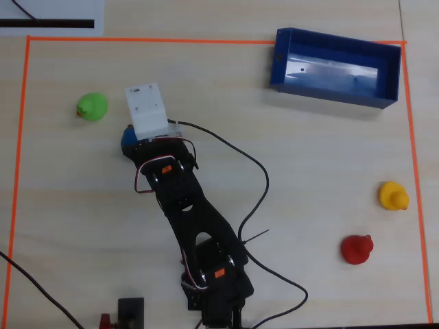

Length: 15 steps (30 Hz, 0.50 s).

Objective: Grasp blue duck and put it into box.

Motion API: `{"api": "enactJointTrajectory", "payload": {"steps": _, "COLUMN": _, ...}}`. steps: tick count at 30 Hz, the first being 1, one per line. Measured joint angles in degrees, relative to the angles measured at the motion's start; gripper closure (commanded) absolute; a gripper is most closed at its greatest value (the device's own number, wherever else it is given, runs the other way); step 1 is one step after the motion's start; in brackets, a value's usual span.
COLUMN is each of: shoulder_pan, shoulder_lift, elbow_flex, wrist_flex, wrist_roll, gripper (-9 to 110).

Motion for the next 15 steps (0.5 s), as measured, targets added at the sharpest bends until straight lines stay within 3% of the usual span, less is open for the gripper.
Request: {"api": "enactJointTrajectory", "payload": {"steps": 15, "shoulder_pan": -2.81, "shoulder_lift": -14.85, "elbow_flex": -6.42, "wrist_flex": -3.87, "wrist_roll": 3.78, "gripper": 70}}
